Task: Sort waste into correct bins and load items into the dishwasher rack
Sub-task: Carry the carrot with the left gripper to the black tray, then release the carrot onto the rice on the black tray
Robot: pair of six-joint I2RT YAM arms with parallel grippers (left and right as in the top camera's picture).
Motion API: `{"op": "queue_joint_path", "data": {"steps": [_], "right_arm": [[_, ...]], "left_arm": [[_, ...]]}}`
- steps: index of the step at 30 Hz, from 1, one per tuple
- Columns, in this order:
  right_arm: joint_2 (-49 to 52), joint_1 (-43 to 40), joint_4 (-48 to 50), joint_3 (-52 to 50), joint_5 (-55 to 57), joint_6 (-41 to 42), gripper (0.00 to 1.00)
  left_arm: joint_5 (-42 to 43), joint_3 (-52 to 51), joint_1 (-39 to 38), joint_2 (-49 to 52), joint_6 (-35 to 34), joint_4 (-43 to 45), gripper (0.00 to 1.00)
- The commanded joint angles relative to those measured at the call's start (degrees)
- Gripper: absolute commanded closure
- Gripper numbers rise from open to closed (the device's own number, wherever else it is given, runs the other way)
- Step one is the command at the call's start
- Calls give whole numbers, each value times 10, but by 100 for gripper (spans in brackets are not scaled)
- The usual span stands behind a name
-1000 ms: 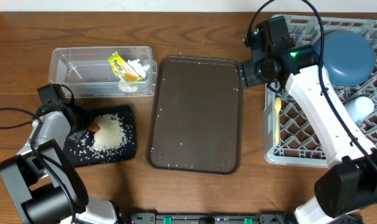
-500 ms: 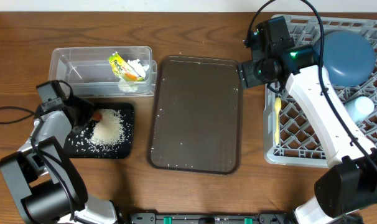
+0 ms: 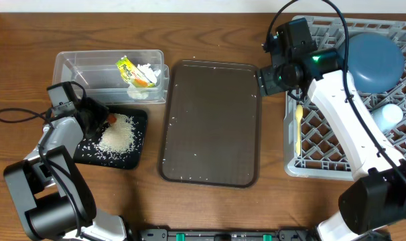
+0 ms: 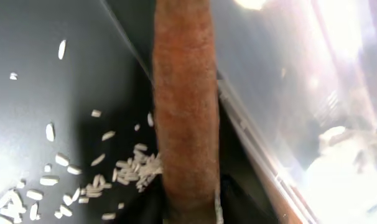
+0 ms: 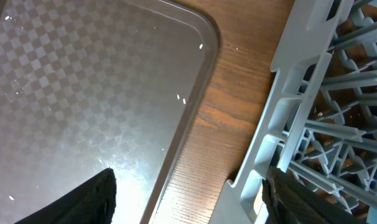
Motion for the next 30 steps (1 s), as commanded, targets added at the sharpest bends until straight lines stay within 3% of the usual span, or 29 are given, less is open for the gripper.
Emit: {"op": "queue_joint_path", "data": {"steps": [1, 10, 19, 25, 30], "right_arm": [[-7, -5, -1, 8, 6, -9, 25], [-7, -5, -1, 8, 21, -13, 22], [-7, -5, 22, 8, 18, 12, 12], [2, -5, 105, 7, -61, 33, 3], [10, -16, 143, 7, -90, 33, 1]], "left_arm": [[7, -4, 1, 6, 30, -17, 57], [6, -2, 1, -33, 61, -56, 24], [7, -2, -17, -178, 104, -108, 22], [6, 5, -109, -209, 214, -152, 15], [-40, 38, -177, -200, 236, -242, 15]]}}
